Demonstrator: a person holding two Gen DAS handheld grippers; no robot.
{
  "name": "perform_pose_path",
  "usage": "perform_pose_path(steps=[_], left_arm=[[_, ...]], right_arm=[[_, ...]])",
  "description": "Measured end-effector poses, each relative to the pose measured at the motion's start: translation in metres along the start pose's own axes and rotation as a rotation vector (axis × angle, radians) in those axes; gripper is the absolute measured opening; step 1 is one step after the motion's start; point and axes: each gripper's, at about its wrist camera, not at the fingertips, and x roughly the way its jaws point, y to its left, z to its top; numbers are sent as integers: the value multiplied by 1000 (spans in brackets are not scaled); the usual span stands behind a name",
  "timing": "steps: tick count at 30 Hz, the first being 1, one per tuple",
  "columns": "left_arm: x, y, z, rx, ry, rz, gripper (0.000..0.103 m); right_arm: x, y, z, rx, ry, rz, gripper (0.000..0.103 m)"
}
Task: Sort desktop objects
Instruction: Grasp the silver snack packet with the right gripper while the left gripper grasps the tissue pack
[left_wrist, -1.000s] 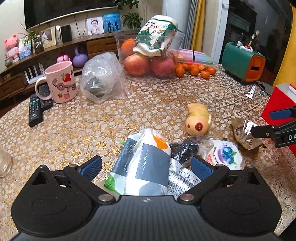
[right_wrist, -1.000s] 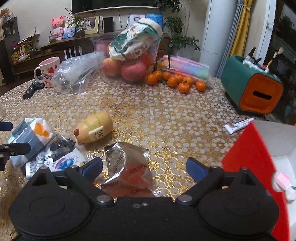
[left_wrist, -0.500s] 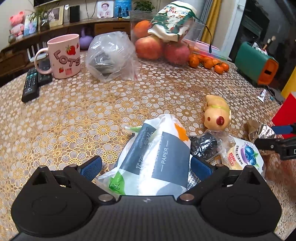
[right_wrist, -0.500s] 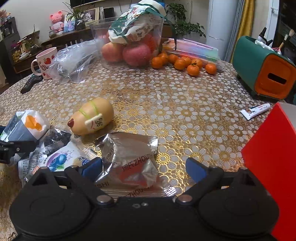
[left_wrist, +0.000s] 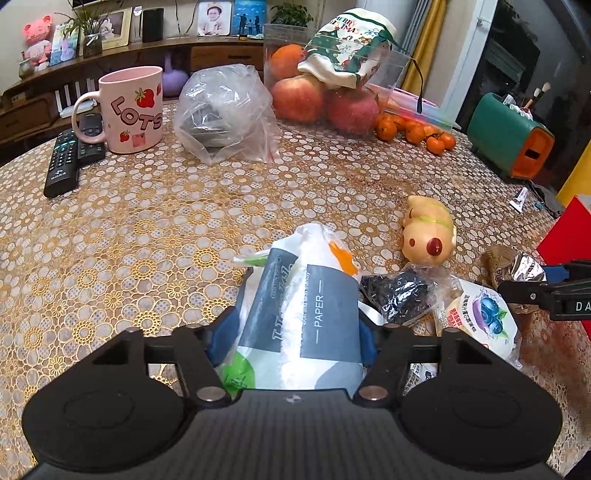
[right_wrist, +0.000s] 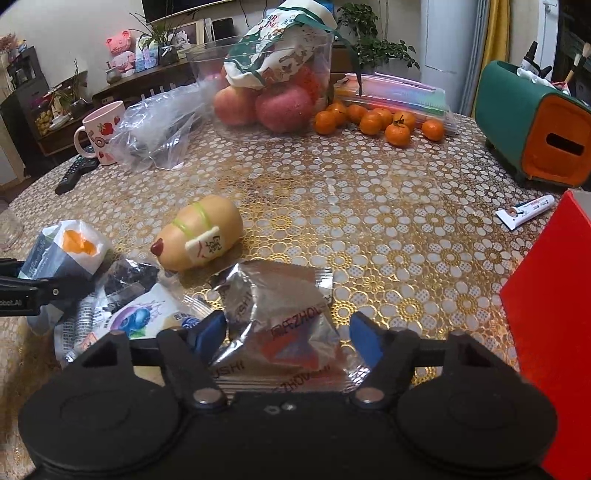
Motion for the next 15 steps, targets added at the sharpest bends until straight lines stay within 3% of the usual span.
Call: perform_pose_path(steps=[5,15], left_arm=[[-6,-1,-1,-7,-13,20,45],[-28,-5,-4,-20,-36,35,39]], right_arm=[[-4,4,-2,-15,-6,-7,62],[-23,-3,-9,-13,-17,-32,57]])
